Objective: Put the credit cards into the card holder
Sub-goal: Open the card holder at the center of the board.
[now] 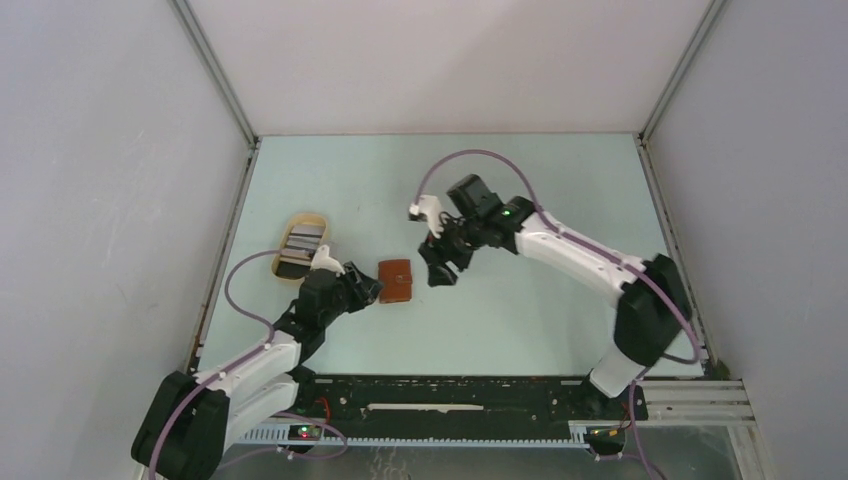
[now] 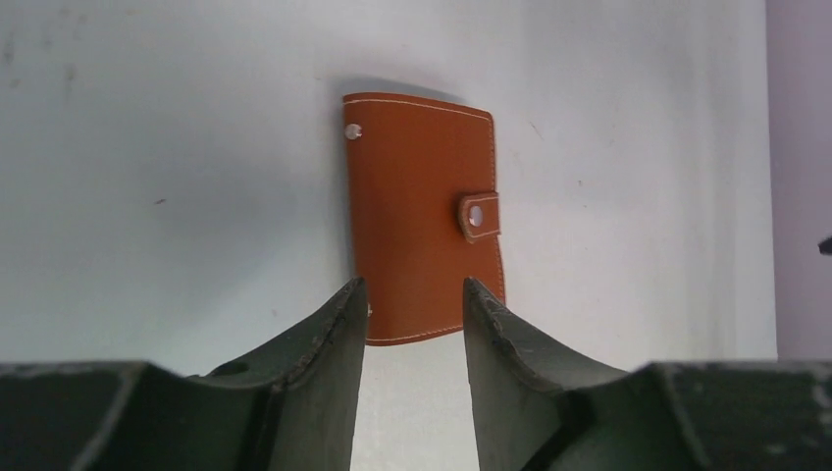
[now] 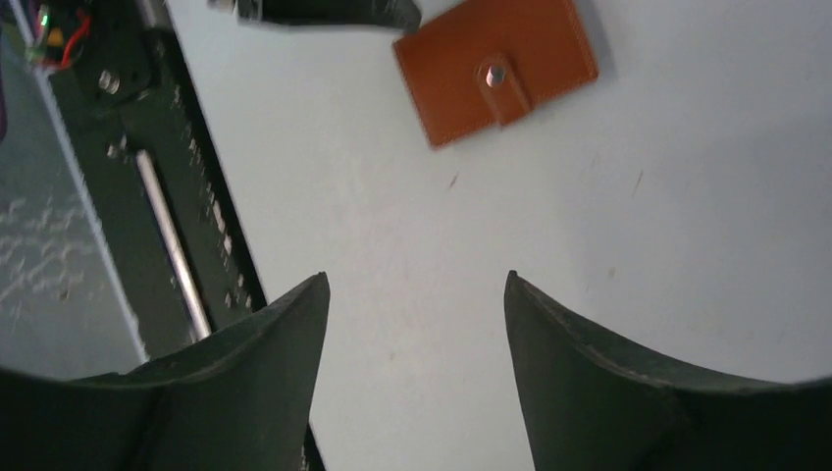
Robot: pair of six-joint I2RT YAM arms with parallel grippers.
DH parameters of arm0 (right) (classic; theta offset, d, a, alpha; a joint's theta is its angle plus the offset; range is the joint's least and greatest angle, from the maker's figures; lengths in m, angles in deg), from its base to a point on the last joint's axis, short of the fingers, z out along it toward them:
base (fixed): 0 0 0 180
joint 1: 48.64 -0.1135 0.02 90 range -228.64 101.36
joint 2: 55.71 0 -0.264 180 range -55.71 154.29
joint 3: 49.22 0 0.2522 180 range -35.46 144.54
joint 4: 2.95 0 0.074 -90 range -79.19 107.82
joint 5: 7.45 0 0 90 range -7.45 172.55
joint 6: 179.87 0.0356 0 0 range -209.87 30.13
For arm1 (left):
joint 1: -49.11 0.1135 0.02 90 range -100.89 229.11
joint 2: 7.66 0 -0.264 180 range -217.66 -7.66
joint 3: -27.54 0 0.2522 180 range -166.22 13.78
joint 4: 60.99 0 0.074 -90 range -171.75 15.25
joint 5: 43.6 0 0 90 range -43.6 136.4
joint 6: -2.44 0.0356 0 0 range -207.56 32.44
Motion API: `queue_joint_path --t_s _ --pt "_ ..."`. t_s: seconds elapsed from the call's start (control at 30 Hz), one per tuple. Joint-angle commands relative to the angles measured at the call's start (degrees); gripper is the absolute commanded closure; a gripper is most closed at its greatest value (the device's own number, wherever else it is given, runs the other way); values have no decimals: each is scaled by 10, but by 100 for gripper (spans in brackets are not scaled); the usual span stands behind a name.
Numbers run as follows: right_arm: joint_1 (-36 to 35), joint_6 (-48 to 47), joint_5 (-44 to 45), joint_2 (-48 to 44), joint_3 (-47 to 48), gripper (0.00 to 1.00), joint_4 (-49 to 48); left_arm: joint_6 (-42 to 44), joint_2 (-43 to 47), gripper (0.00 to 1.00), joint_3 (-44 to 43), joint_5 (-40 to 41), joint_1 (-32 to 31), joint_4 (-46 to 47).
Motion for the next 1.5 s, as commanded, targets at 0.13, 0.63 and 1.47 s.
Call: queue_joint_path --t_s 0.13,0.63,1.47 --pt "-72 95 122 184 200 34 19 -46 -16 57 40 15 24 74" --pt "-107 137 178 359 337 40 51 -46 -125 60 59 -21 24 184" --pt "-115 104 260 381 296 80 54 -50 -164 64 67 -51 24 225"
